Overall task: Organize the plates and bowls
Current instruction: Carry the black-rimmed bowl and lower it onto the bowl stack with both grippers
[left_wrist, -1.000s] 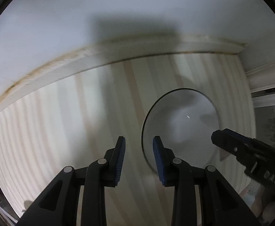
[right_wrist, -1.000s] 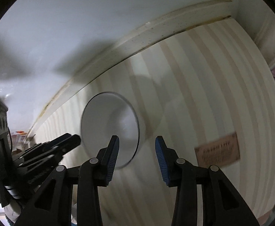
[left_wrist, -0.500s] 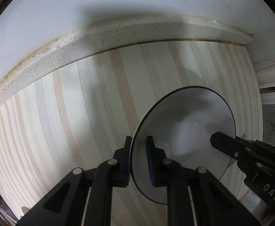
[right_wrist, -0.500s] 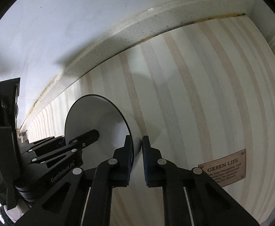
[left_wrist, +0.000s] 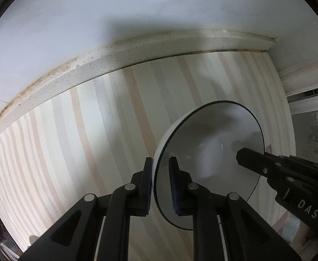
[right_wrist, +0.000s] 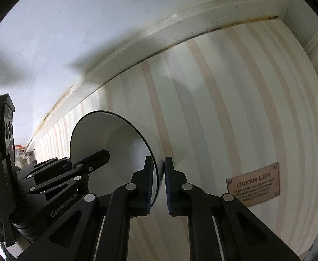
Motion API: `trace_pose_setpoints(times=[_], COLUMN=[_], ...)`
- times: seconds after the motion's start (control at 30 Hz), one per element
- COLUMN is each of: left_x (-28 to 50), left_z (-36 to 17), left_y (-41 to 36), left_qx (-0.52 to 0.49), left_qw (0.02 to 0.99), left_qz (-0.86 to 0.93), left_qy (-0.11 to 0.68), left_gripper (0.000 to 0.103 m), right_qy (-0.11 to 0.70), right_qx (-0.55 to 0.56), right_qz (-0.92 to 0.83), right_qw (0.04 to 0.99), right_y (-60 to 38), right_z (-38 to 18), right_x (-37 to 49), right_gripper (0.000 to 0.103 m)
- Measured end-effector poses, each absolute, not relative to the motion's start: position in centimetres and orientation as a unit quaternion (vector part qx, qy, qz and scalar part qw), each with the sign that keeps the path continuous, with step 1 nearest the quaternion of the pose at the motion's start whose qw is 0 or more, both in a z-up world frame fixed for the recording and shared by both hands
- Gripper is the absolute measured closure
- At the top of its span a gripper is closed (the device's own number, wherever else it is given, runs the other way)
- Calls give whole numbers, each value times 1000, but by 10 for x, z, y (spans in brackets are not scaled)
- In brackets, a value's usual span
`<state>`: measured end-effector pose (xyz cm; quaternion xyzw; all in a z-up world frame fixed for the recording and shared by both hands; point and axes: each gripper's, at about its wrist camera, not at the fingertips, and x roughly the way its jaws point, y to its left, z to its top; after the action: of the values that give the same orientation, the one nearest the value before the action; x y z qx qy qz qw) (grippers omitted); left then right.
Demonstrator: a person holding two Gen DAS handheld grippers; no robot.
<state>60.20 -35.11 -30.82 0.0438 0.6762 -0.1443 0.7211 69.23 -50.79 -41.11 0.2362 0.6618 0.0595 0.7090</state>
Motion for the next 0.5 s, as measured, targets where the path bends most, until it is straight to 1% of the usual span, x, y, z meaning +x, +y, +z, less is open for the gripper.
trace_pose_setpoints(times=[0.23, 0.5], left_x=[576, 531], left_z=[-277, -249], left_y=[-331, -295], left_qx=[38, 10], left_qw=[734, 744], left_qz=[-150, -157], left_qy=[662, 649], left_gripper=[90, 90], right_qy=[652, 638], right_qx=[234, 233], right_qz=[70, 88], right_qw=[718, 729], right_y=[-500, -479], right_z=[-384, -346], right_x=[677, 636], right_gripper=[91, 91])
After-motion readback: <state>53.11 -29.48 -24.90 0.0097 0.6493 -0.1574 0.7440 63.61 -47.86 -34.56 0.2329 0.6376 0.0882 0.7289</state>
